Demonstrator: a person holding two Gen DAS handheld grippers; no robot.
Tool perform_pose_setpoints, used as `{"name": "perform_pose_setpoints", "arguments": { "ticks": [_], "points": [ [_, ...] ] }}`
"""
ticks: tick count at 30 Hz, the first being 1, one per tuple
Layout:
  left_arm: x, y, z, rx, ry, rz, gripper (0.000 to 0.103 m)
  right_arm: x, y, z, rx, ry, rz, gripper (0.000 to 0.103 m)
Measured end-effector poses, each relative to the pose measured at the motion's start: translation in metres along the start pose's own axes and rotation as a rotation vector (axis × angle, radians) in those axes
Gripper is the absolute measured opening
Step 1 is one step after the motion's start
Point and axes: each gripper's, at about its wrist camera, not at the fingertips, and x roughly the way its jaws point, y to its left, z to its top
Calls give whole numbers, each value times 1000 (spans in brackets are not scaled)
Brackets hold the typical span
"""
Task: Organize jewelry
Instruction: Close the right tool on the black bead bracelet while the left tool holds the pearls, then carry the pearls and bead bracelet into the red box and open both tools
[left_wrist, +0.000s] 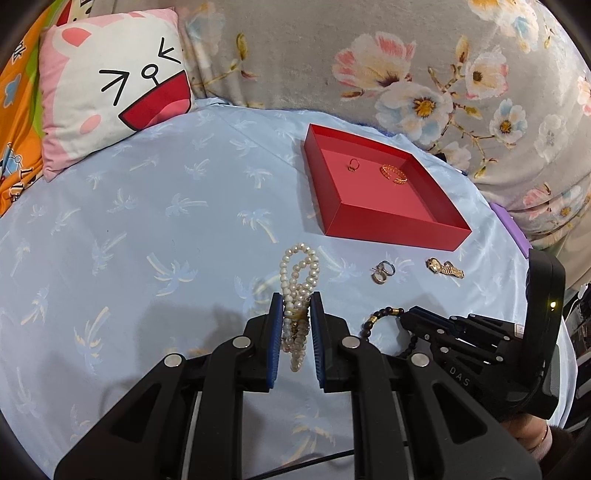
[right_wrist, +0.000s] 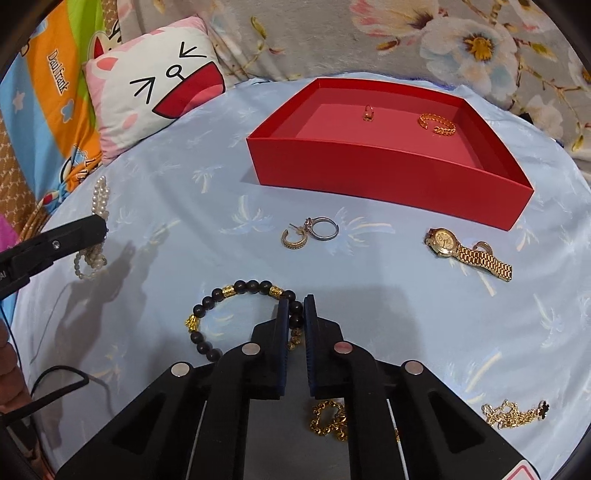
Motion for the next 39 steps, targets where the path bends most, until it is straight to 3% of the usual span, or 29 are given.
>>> {"name": "perform_pose_setpoints", "arguments": {
  "ticks": [11,21,26,35,39],
  "points": [
    [-8,-25,14,49,-18,-30,14,-52,-16,9,37,-113,-6,7],
    [14,-75,87,131,-65,-117,14,-101,-68,85,22,-251,-64,7],
    [59,-99,128,162,-79,-95,14,-69,-91,131,38,-243,-57,7],
    [152,-105,168,127,-4,-61,14,19,-132,184,136,-158,22,7],
    [185,-103,172,118,47,-25,14,52,-143,192,141,-83,-32,7]
  ]
}}
